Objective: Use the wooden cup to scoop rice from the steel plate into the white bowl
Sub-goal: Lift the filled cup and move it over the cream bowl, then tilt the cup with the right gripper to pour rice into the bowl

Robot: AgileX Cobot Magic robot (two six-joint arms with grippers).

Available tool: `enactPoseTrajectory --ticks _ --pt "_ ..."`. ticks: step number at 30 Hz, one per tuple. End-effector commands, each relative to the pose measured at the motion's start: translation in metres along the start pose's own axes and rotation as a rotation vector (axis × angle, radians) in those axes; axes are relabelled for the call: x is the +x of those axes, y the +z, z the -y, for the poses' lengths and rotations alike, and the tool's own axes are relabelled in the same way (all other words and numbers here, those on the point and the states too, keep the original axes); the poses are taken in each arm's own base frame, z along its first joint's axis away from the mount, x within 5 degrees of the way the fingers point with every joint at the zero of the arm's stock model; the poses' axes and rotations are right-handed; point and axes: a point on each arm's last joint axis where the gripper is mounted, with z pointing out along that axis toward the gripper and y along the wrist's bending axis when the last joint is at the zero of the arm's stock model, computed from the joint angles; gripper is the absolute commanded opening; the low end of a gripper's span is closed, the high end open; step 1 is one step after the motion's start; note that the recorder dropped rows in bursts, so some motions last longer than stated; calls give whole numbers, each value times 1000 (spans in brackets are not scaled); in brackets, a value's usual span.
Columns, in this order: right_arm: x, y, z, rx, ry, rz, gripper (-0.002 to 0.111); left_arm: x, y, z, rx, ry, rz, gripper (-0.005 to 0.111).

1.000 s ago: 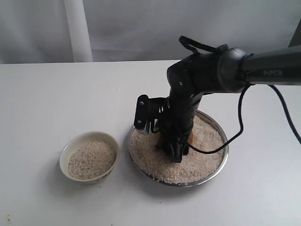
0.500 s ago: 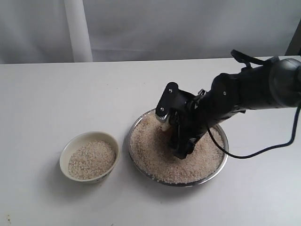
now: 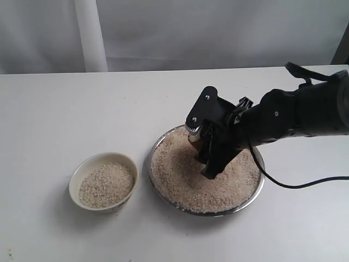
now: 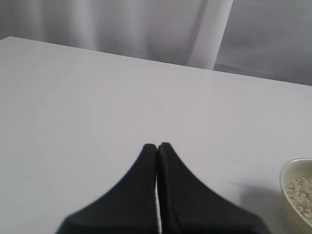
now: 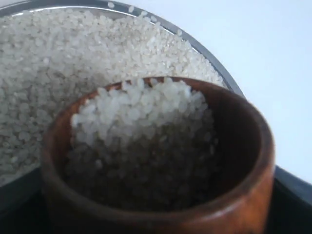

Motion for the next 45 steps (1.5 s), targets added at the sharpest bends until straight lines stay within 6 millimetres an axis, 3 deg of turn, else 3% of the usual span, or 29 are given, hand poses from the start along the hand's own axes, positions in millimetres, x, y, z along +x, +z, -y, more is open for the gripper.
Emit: enactPoseTrajectory --ticks 1,13,22,28,45 --pt "-16 -11 6 -32 -83 -2 0 -2 -1 0 5 -7 11 0" --pt "-102 -35 -1 -109 -381 3 0 -2 -1 1 5 -7 12 0" --pt "-156 -3 -39 -142 -647 -66 0 -2 -1 1 5 -7 12 0" --pt "-163 23 -70 -96 -876 -176 0 -2 -1 1 5 -7 12 0" --pt "-172 21 -89 7 -1093 -211 0 -2 -1 1 5 -7 12 0"
